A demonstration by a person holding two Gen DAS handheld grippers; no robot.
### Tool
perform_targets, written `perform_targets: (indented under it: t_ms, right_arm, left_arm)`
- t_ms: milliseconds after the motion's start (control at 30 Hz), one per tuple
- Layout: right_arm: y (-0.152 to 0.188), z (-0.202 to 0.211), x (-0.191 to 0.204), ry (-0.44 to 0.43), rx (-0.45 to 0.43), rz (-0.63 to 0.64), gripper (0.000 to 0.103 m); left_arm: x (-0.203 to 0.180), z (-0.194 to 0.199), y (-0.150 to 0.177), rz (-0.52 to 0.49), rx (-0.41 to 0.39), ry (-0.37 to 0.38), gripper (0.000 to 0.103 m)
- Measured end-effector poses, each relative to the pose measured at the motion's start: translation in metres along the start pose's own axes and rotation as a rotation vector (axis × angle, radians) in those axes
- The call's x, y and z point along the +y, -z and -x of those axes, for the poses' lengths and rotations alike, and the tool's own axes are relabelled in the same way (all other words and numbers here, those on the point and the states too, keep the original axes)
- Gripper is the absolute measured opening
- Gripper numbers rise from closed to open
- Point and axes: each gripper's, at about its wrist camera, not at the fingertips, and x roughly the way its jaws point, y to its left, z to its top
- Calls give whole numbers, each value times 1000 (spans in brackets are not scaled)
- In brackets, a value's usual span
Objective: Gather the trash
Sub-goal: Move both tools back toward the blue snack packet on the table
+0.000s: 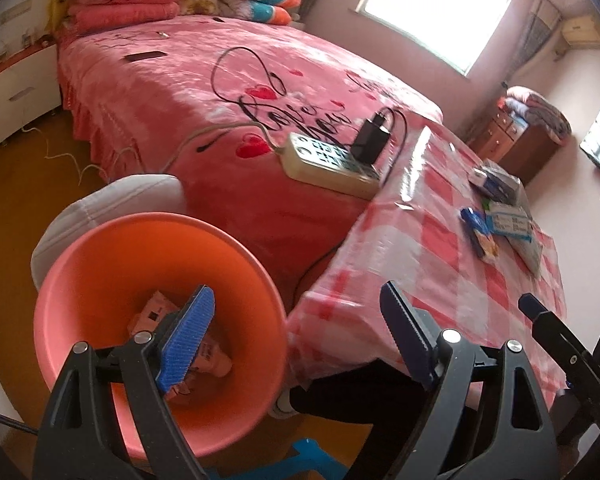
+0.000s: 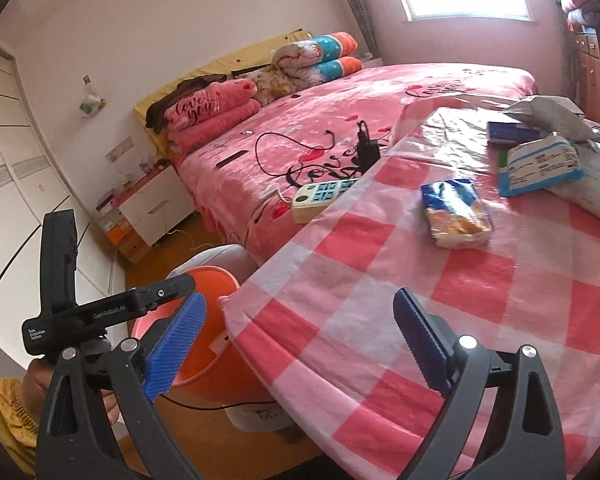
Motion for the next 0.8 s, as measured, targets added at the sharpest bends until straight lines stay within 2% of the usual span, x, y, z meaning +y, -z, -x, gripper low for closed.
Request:
perform_targets:
  t_ms: [167,800]
  right_arm:
    - [1,10,-11,11,-24,-16,94]
    - [-1,45,-77,64,-124,-138,94]
  left_arm:
    - [-25,-6,0,-51,43,-23,86]
    - [-105,-19,-2,-179,63,17,85]
